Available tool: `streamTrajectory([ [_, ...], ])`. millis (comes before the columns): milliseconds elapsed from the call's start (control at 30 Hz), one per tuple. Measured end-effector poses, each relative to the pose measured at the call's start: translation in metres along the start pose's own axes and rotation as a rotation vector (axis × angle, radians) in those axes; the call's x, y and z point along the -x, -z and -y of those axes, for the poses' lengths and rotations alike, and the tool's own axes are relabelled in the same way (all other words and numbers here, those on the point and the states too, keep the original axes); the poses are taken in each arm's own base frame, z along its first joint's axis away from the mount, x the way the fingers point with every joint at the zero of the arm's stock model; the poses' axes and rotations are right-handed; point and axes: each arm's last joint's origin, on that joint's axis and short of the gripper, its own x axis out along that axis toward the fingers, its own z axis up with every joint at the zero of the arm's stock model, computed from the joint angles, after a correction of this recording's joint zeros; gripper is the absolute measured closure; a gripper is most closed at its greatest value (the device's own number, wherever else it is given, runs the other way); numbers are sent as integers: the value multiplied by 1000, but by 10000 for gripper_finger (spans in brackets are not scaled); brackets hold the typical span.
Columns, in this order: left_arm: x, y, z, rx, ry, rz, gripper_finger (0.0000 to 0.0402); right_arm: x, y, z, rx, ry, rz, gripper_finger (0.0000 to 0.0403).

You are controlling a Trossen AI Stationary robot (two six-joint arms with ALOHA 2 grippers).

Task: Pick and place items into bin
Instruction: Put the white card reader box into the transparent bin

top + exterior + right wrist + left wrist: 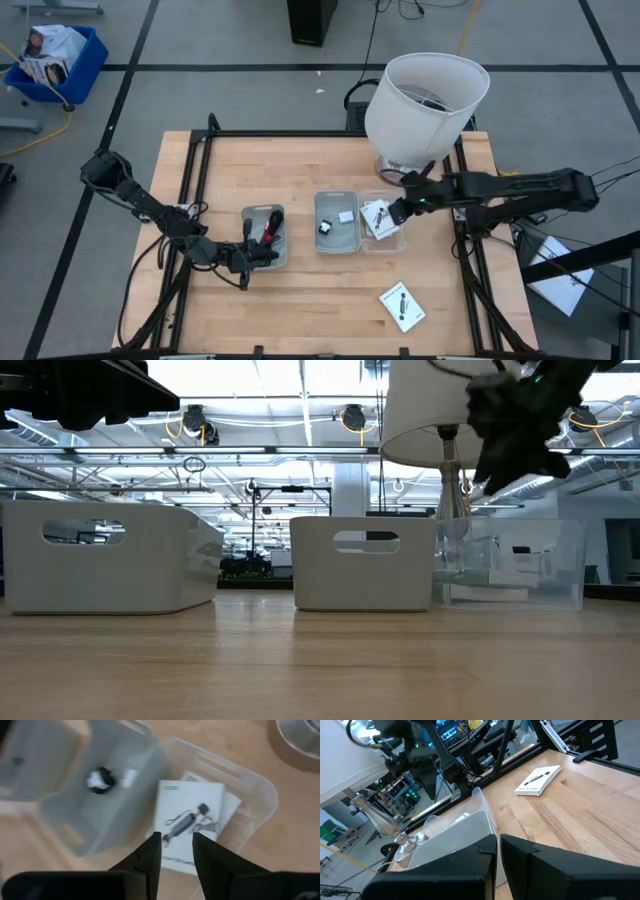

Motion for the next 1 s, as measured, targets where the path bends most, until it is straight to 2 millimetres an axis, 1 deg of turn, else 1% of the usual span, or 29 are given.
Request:
streamTrajectory([
  [100,0,0,0,0,0,0,371,17,4,1,14,-92,-7,294],
  [167,0,0,0,3,0,0,371,26,10,0,36,-159,-49,292],
  [267,0,0,0,7,0,0,371,32,24,-6,101,-244,-150,291],
  [367,0,0,0,12,0,0,371,33,41,-17,164,-288,-214,291],
  [500,0,0,0,25,0,0,371,23,68,-28,186,-342,-287,291],
  [633,0,0,0,41,1,0,371,5,100,-32,128,-383,-373,291],
  [700,0,0,0,49,0,0,371,-5,117,-29,96,-370,-421,291],
  [833,0,0,0,50,1,0,371,-24,145,-14,21,-285,-503,291],
  [900,0,0,0,50,0,-1,371,-31,155,-9,-10,-261,-530,291],
  [1000,0,0,0,50,0,-1,371,-36,166,-9,-33,-259,-558,291],
])
